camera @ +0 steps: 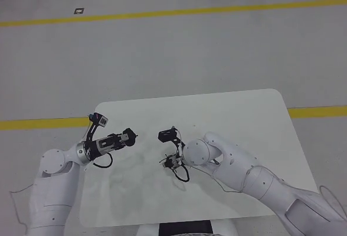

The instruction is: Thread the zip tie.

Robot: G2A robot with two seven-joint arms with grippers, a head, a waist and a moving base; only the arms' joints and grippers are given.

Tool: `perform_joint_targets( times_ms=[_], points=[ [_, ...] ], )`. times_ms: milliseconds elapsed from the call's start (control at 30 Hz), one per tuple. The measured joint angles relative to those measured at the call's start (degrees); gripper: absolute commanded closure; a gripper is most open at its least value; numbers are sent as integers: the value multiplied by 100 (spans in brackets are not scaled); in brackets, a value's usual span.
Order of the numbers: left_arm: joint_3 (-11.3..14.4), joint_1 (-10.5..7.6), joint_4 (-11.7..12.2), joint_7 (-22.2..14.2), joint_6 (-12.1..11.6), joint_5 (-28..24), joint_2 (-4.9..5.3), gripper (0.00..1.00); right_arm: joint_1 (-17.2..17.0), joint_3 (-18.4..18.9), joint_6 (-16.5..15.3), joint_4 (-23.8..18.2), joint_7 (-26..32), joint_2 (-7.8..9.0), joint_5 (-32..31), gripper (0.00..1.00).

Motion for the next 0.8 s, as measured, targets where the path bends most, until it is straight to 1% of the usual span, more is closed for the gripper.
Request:
perform_joint_targets(
  times_ms=[233, 500, 667, 800],
  points=[
    [0, 0, 0, 0, 0, 0, 0, 100, -14, -4, 36, 138, -27, -55, -153, 80],
    [0, 0, 0, 0, 0, 0, 0, 100, -37, 2, 35, 331, -104, -152, -465, 85],
    [0, 0, 0, 0, 0, 0, 0, 100, -73, 37, 35, 400, -119, -221, -646, 83],
    [0, 0, 0, 0, 0, 0, 0, 100, -117, 106, 35, 437, -82, -272, -772, 84]
  ],
)
